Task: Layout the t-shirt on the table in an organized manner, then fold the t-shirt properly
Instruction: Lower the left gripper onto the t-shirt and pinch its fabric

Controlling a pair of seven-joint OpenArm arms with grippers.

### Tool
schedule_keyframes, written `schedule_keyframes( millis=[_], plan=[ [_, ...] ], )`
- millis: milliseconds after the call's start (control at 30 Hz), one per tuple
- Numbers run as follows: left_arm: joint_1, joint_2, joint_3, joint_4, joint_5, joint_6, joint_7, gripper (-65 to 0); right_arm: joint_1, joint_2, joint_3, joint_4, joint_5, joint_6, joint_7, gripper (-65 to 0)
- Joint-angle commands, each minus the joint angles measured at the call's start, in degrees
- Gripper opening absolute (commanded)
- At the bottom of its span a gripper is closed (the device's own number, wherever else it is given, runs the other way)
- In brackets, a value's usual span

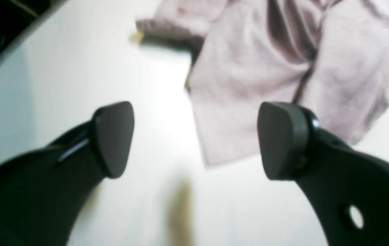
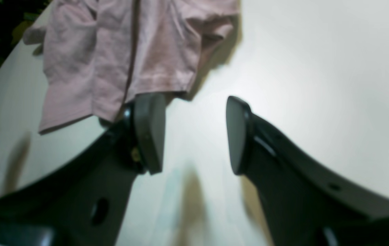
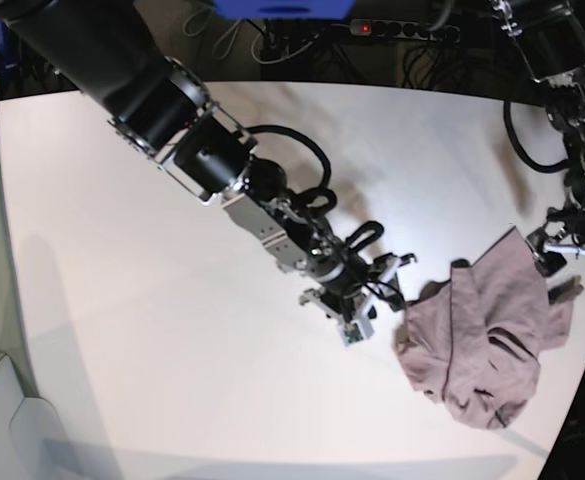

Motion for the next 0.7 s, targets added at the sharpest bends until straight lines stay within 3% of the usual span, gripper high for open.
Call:
schedule_keyframes(
  millis=[0, 167, 267, 333, 667],
  plan=[
    [-2.11, -1.05, 0.41, -1.00, -0.42, -0.08, -1.61, -10.2, 1.58, 0.21, 0.32, 1.05, 0.54, -0.08, 1.45, -35.6],
    [-4.39, -0.70, 3.13, -8.47, -0.42, -0.69, -2.49, -10.2, 1.49, 1.97, 0.32, 1.05, 0.71, -0.08, 1.45, -35.6],
    [-4.83, -0.53, 5.15, -8.82, -0.42, -5.00, -5.66, -10.3, 1.32, 2.32, 0.32, 1.05, 0.71, -0.08, 1.45, -35.6],
    [-4.92, -0.53, 6.74, -9.79, -0.42, -6.14, -6.53, -10.3, 0.70, 2.41, 0.32, 1.13, 0.71, -0.08, 1.54, -35.6],
    [-7.82, -0.35, 8.32, -19.90, -0.42, -6.32, -7.68, -9.9, 0.61, 3.37, 0.32, 1.13, 0.62, -0.08, 1.72, -35.6]
  ],
)
